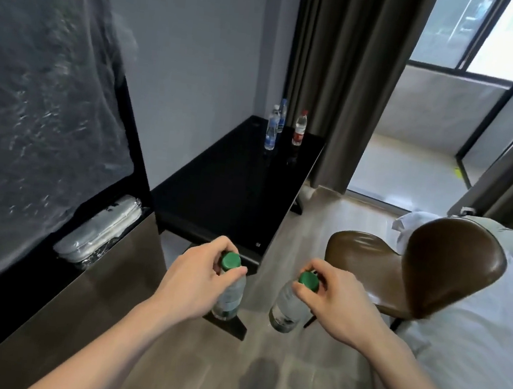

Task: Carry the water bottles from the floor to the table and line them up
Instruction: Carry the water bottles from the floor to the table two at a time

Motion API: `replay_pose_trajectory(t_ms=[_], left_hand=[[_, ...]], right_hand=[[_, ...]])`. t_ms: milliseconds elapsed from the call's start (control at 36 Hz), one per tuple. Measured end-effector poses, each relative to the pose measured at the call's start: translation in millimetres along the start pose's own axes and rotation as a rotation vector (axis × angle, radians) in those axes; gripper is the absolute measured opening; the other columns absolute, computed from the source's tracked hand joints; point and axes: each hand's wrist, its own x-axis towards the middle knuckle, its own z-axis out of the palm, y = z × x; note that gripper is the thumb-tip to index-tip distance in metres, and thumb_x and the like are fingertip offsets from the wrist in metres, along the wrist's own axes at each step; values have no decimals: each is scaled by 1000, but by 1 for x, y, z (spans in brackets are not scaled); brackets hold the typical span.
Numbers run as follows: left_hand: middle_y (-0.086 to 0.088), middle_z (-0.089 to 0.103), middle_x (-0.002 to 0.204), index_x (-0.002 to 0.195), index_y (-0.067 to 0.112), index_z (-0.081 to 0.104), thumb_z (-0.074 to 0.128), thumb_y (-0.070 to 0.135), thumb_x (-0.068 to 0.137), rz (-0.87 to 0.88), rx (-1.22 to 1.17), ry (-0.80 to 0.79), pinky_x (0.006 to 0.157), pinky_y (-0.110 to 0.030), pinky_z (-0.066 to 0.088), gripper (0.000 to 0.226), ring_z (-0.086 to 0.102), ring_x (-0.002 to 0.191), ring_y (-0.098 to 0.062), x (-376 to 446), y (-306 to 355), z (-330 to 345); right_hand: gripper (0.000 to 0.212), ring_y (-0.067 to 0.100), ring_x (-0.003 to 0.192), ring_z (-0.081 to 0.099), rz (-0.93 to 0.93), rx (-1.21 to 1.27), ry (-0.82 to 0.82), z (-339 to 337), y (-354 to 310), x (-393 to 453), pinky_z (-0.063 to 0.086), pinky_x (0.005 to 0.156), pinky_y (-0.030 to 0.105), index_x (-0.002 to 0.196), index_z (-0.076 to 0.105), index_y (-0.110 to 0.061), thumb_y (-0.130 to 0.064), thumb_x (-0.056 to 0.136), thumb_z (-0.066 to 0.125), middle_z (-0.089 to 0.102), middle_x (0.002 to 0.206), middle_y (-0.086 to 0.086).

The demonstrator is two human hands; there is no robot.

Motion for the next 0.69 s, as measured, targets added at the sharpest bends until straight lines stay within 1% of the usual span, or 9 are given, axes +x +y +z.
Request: replay_pose_trajectory(t_ms=[56,139,194,306,417,472,556,639,694], left_hand=[[18,62,75,90,39,51,62,58,90,2,-19,-11,53,-23,39,22,57,63,-7,26,3,6],[11,62,70,90,38,54,63,58,90,-15,-52,-22,55,-35,47,22,57,60,-9,63,6,20],[8,62,69,90,39,55,64,58,89,-35,-61,-18,57,-39,49,21,56,58,-10,86,9,32],[9,60,67,92,39,56,64,59,89,-74,-68,3,52,-33,43,21,55,56,-9,129,18,58],[13,59,66,90,39,55,64,58,89,-124,-34,49,53,-26,38,21,54,58,-7,175,30,82],[15,61,70,90,39,54,64,57,89,-158,-18,72,54,-26,40,21,55,60,-6,197,36,92],[18,62,72,91,41,53,64,57,88,-211,-1,105,54,-26,43,20,57,60,-5,226,43,105],[19,64,76,91,43,53,65,57,88,-266,3,126,58,-33,52,19,61,64,-7,250,47,112],[20,65,78,92,45,53,65,59,88,-293,12,132,58,-33,54,18,63,64,-6,267,48,116]], right_hand=[[23,5,61,62,26,13,0,-9,13,20,54,64,32,90,56,-36,-56,84,62,62,64,-10],[22,6,62,64,34,29,-14,-20,34,52,56,68,35,90,58,-35,-56,84,62,63,65,-8],[21,9,63,64,28,34,-31,-26,48,74,56,70,37,89,59,-33,-53,84,63,63,65,-7],[18,13,65,63,-10,32,-80,-41,80,119,55,71,39,86,59,-29,-46,85,65,63,65,-6],[20,9,63,58,-80,1,-101,-60,119,169,54,69,34,88,58,-30,-48,86,63,62,66,-8],[19,7,63,54,-126,-5,-104,-70,137,195,51,67,32,88,56,-32,-49,86,63,59,64,-12],[19,7,63,56,-182,-3,-126,-85,157,235,51,65,31,86,54,-32,-48,86,64,59,63,-13],[21,10,64,57,-212,-7,-145,-97,169,273,50,66,36,81,52,-30,-44,87,66,57,63,-10],[23,14,67,58,-232,-17,-164,-103,176,296,51,66,40,79,49,-28,-43,87,66,56,64,-7]])
